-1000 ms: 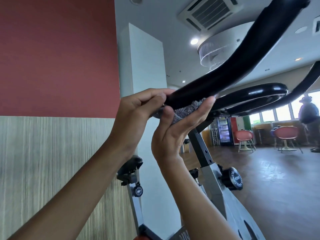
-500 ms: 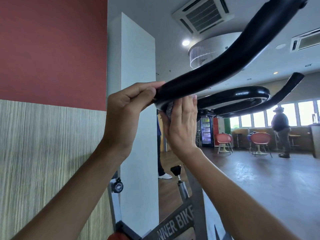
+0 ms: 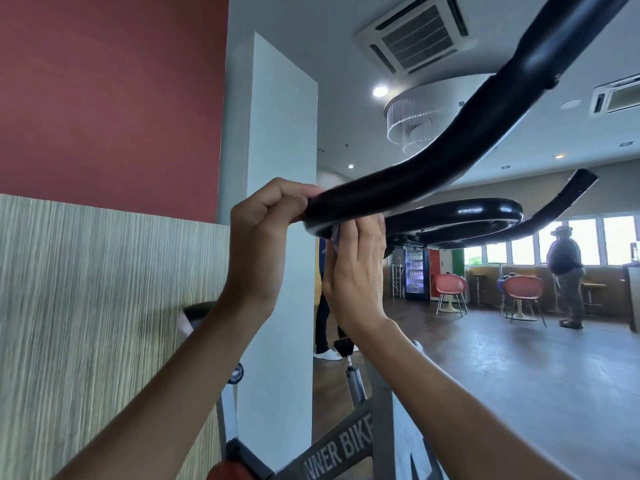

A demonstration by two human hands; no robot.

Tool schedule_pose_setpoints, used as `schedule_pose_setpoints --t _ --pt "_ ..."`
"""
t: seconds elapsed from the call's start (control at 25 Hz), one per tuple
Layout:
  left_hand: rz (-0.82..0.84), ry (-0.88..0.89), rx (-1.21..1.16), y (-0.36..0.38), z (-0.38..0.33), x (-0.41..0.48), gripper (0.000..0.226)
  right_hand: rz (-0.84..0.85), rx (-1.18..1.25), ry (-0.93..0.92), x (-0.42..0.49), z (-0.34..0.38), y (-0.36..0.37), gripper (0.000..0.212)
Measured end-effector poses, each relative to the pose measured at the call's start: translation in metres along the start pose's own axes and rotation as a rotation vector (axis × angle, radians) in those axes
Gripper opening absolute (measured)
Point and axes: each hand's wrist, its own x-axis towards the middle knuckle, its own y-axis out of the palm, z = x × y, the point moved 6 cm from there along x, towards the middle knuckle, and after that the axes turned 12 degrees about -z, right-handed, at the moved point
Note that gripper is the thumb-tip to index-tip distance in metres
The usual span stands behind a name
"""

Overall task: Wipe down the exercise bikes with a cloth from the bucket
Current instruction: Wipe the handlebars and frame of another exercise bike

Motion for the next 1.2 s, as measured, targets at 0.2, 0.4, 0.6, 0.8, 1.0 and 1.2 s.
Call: schedule_pose_setpoints --t 0.2,0.4,0.6,0.8,1.0,1.2 --pt "-0.065 -0.078 0.101 0.002 -0.010 -0.004 0.026 0.362 0.176 0.077 0.025 0.000 -0.019 0.063" --pt "-0.124 -0.232 0.230 0.010 -0.026 -0.003 0.020 0.728 0.460 0.455 0.056 -0.006 -0.028 0.059" --pt "-0.173 -0.445 0.517 0.016 -0.041 0.010 0.024 0.888 0.572 0.865 0.091 -0.025 -0.025 0.062" --pt "0.019 -0.703 0.926 0.038 -0.065 0.022 0.016 1.095 0.598 1.367 0.119 -0.036 -0.058 0.062" --pt "0.290 -0.784 1.009 0.102 -0.125 0.047 0.018 1.161 0.521 1.709 0.180 -0.056 -0.126 0.061" --pt "0.531 -0.857 0.887 0.178 -0.157 0.058 0.021 1.063 0.310 1.840 0.240 -0.078 -0.200 0.060"
